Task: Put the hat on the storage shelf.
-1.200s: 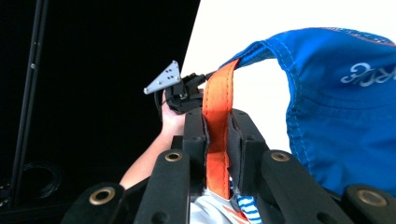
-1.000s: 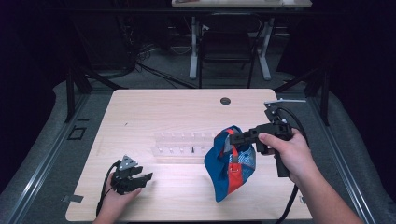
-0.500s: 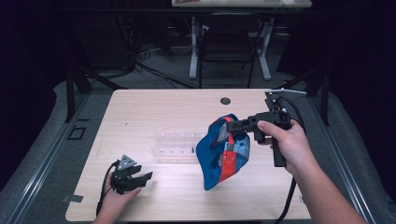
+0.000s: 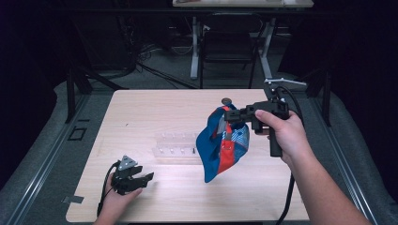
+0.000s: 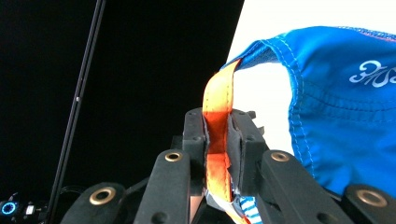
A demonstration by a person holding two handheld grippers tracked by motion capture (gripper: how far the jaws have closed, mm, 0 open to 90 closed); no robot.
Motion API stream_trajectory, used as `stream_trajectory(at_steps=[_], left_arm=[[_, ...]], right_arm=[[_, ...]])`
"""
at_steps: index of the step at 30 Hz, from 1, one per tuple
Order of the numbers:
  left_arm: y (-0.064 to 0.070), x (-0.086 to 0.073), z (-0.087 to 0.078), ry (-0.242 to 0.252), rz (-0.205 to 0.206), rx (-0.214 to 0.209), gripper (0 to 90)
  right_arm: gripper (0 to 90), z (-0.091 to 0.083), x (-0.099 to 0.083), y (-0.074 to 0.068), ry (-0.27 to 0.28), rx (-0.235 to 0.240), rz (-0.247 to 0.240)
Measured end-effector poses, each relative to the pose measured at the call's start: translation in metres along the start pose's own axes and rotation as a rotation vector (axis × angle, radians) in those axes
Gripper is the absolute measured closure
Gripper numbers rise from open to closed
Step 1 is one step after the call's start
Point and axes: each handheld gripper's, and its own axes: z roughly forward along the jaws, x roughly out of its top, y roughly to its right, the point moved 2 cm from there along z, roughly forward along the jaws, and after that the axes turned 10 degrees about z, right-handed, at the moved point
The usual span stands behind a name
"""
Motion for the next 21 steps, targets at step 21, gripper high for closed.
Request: stream_trajectory(at_steps=[21], left_arm=[[0.001, 0.002, -0.002, 0.003, 0.008, -0.013, 45.3]], right_arm=[[78.3, 0.019, 0.025, -0.014, 0.049, -0.002, 0.01]])
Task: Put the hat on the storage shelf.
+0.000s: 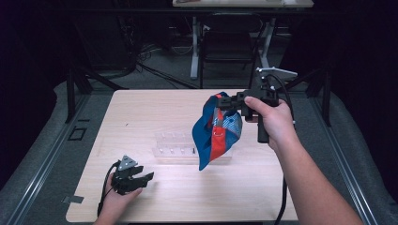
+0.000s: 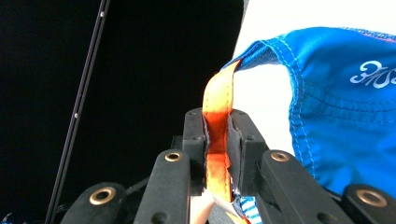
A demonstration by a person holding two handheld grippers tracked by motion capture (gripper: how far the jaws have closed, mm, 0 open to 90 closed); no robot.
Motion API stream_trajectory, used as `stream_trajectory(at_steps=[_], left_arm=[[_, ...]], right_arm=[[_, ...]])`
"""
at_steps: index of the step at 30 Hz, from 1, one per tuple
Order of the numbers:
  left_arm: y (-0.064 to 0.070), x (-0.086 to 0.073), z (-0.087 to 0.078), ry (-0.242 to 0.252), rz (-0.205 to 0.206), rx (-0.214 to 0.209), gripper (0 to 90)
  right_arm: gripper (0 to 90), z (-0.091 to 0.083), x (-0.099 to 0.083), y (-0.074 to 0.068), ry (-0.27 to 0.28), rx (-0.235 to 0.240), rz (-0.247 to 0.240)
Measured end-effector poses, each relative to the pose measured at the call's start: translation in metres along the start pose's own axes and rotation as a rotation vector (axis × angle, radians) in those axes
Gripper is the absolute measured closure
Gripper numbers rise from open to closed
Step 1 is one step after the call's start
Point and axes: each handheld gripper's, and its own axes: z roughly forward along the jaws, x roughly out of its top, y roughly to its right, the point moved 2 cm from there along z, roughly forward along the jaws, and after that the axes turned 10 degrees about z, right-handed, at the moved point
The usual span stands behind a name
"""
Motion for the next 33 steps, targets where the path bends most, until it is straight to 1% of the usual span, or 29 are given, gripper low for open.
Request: stream_trajectory(at_steps=[1, 4, 7, 10, 12, 17, 19, 24, 25, 26, 28, 29, 30, 33], left_arm=[[0.001, 0.0, 0.0, 0.011, 0.004, 0.003, 45.5], [0.002, 0.001, 0.0, 0.015, 0.007, 0.004, 45.6], [0.003, 0.001, 0.0, 0.025, 0.01, 0.007, 45.6], [0.003, 0.002, 0.0, 0.029, 0.01, 0.008, 45.6], [0.003, 0.002, -0.001, 0.042, 0.007, 0.029, 44.9], [0.003, 0.003, -0.002, 0.059, 0.003, 0.036, 44.9], [0.004, 0.003, -0.002, 0.058, 0.004, 0.036, 44.9], [0.005, 0.003, -0.001, 0.055, 0.009, 0.027, 45.0], [0.005, 0.004, -0.002, 0.045, 0.011, 0.023, 45.0], [0.005, 0.004, -0.002, 0.045, 0.013, 0.021, 45.0], [0.006, 0.004, -0.001, 0.053, 0.011, 0.021, 45.2], [0.006, 0.005, -0.001, 0.056, 0.018, 0.025, 45.2], [0.007, 0.005, -0.002, 0.058, 0.014, 0.028, 45.2], [0.008, 0.008, -0.002, 0.081, 0.002, 0.015, 45.4]], right_arm=[[78.3, 0.001, 0.001, 0.0, 0.001, 0.0, 0.001], [78.3, 0.004, 0.005, -0.002, 0.016, 0.004, 0.003], [78.3, 0.008, 0.01, -0.002, 0.034, 0.013, 0.016], [78.3, 0.011, 0.012, -0.002, 0.039, 0.012, 0.018], [78.3, 0.015, 0.015, -0.001, 0.058, 0.017, 0.027], [78.3, 0.021, 0.019, 0.0, 0.072, 0.032, 0.039], [78.3, 0.022, 0.02, -0.001, 0.076, 0.036, 0.043], [78.3, 0.029, 0.023, -0.001, 0.085, 0.033, 0.046], [78.3, 0.031, 0.023, 0.0, 0.089, 0.031, 0.045], [78.3, 0.032, 0.024, 0.0, 0.087, 0.024, 0.046], [78.3, 0.034, 0.026, 0.002, 0.092, 0.02, 0.048], [78.3, 0.035, 0.026, 0.003, 0.092, 0.014, 0.048], [78.3, 0.036, 0.027, 0.004, 0.091, 0.004, 0.047], [78.3, 0.037, 0.028, 0.006, 0.093, 0.002, 0.054]])
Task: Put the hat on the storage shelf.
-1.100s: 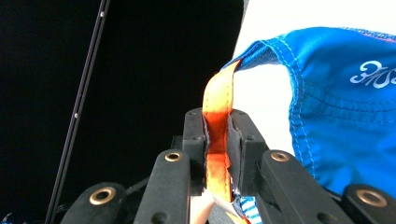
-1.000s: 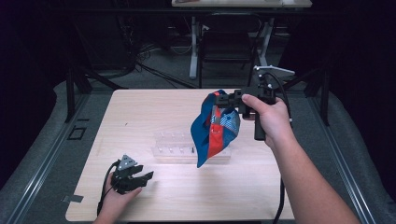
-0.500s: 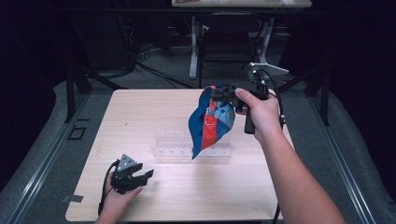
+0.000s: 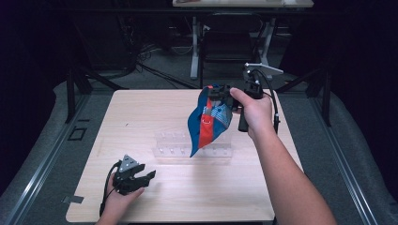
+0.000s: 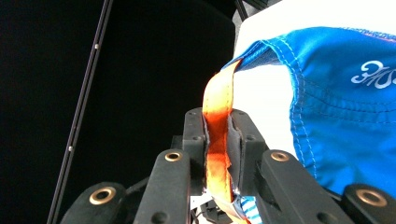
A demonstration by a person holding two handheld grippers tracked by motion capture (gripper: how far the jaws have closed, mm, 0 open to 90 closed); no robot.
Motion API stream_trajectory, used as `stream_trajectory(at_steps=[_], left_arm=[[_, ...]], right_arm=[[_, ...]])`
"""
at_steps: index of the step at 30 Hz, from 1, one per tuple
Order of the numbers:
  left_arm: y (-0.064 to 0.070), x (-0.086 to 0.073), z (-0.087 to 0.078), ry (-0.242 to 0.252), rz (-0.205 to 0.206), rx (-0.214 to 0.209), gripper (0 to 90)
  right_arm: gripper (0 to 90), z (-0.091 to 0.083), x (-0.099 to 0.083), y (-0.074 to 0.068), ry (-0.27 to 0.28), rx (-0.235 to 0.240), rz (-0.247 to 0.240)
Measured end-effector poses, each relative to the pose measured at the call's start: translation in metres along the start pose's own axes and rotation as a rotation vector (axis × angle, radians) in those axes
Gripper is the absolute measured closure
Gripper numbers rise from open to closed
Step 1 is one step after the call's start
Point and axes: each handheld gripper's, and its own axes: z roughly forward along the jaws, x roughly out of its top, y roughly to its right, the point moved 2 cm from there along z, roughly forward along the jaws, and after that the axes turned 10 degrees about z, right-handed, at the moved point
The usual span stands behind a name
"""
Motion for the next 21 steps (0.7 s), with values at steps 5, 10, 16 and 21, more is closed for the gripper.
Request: stream_trajectory(at_steps=[5, 10, 16, 21], left_arm=[[0.007, 0.011, -0.004, 0.027, 0.013, -0.019, 46.4], [0.018, 0.03, -0.006, 0.054, 0.059, -0.027, 47.2], [0.038, 0.059, 0.003, 0.084, 0.12, -0.057, 49.4], [0.054, 0.074, 0.011, 0.086, 0.155, -0.079, 51.3]], right_arm=[[78.3, -0.002, 0.001, 0.005, 0.017, -0.003, 0.006], [78.3, -0.001, 0.0, 0.005, 0.009, 0.01, 0.01], [78.2, 0.004, -0.002, 0.004, 0.006, 0.016, 0.009], [78.2, 0.007, -0.004, 0.002, -0.003, 0.021, 0.009]])
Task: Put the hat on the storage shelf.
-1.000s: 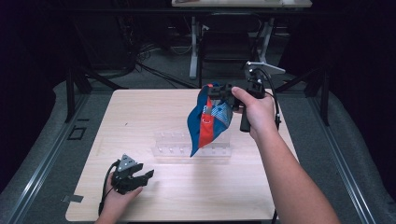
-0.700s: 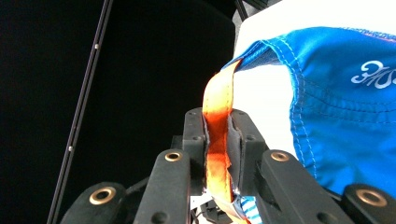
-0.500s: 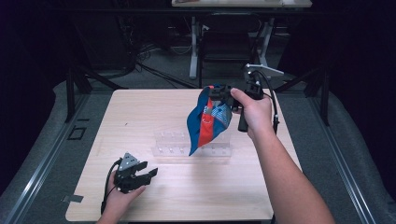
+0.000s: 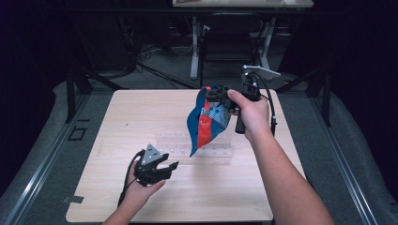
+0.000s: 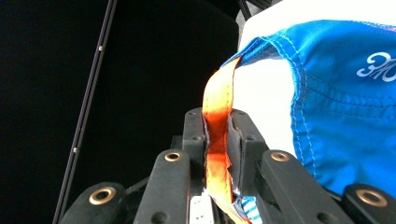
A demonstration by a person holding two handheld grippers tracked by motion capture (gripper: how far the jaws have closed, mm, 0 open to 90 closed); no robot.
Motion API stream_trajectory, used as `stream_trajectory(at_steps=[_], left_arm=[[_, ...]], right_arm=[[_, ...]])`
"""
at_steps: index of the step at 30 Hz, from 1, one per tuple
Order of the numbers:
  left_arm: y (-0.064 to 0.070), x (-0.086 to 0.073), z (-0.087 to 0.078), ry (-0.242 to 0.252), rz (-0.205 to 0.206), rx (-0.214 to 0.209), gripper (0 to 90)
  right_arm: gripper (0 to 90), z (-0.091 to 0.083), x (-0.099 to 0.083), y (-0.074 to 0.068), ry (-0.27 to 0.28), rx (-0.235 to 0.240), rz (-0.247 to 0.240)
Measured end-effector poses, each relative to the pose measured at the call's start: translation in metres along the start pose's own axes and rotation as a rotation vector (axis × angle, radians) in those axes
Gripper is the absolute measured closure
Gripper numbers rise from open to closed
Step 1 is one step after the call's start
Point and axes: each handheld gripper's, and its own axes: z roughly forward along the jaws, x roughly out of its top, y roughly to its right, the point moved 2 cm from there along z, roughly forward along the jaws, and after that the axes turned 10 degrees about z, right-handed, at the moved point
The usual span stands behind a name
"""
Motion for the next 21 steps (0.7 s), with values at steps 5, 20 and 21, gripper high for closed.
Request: stream_trajectory(at_steps=[5, 20, 21], left_arm=[[0.014, 0.022, 0.018, 0.002, 0.037, 0.003, 55.1], [0.026, 0.037, 0.035, -0.009, 0.071, 0.007, 68.0], [0.025, 0.038, 0.037, -0.011, 0.068, 0.003, 68.9]], right_arm=[[78.2, 0.001, -0.001, 0.0, -0.002, 0.0, 0.001], [78.2, 0.001, -0.003, 0.0, -0.015, 0.005, -0.005], [78.2, 0.001, -0.003, 0.0, -0.013, 0.006, -0.003]])
